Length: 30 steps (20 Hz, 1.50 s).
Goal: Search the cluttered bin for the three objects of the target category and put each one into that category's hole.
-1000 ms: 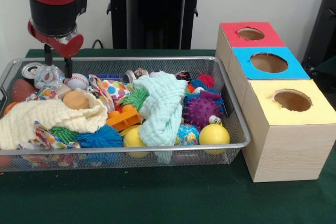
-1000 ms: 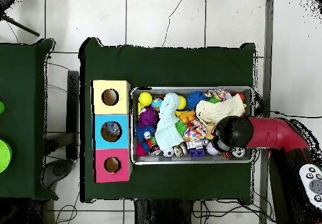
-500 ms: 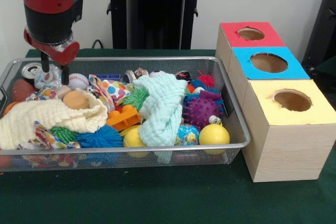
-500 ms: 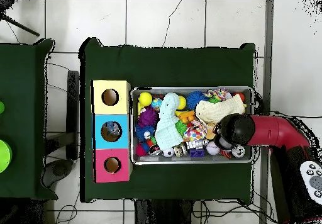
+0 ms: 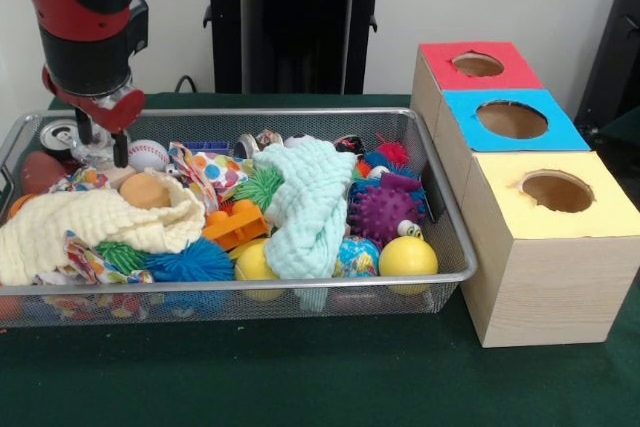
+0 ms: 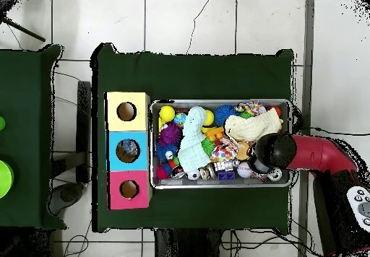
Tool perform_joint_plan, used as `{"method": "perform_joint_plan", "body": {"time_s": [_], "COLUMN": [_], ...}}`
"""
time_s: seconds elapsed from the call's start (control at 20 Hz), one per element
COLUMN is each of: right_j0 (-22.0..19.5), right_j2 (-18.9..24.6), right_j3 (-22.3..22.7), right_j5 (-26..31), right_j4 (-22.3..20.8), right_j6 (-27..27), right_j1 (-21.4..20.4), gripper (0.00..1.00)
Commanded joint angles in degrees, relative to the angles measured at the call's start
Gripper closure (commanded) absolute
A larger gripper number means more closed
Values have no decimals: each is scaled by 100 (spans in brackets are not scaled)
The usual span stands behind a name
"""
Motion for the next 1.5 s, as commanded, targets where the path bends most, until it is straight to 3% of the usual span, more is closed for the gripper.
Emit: {"method": "perform_joint_plan", "body": {"time_s": [0.05, 0.85, 1.1, 1.5], "right_j0": [-136, -189, -173, -102], "right_j2": [338, 329, 259, 269], "right_j3": [-23, 22, 281, 329], "right_j5": [125, 105, 150, 86], "right_j4": [-378, -405, -371, -382], "right_j6": [-1821, -1766, -1683, -1616], "right_j1": [417, 641, 397, 269], "gripper": [0, 0, 0, 0]}}
